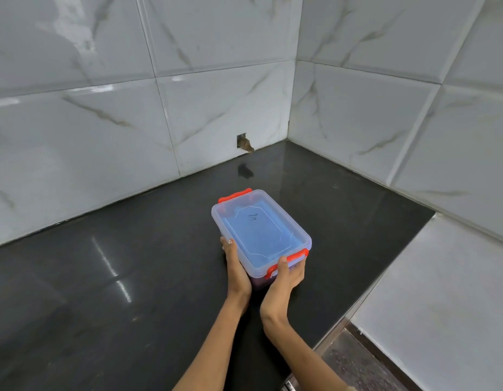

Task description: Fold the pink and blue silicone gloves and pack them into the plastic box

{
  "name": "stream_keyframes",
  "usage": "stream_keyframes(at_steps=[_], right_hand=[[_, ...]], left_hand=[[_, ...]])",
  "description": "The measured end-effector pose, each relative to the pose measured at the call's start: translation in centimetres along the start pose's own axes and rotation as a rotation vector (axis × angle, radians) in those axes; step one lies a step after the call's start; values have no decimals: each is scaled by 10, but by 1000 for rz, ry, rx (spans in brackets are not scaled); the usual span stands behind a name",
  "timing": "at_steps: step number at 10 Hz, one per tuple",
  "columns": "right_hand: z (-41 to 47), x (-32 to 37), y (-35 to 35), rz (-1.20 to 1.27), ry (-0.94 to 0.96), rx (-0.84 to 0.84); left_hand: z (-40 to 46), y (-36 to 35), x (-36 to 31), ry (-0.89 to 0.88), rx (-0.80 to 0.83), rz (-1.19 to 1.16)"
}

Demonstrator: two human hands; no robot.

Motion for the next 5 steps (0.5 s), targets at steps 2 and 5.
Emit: stream_keyframes(at_steps=[2, 5], right_hand=[[16, -1, 0, -34, -55, 78], [13, 49, 5, -158, 281, -122]], left_hand=[[-10, -1, -5, -60, -73, 162], [-33, 20, -45, -243, -387, 417]])
Point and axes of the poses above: each hand's wrist, its own z-axis towards the middle knuckle, its own y-axis out of the back of the hand, x = y × z, the point moved 4 cm from there along z, towards the middle knuckle, and after that the axes turned 4 degrees about z, right-handed, at the moved point
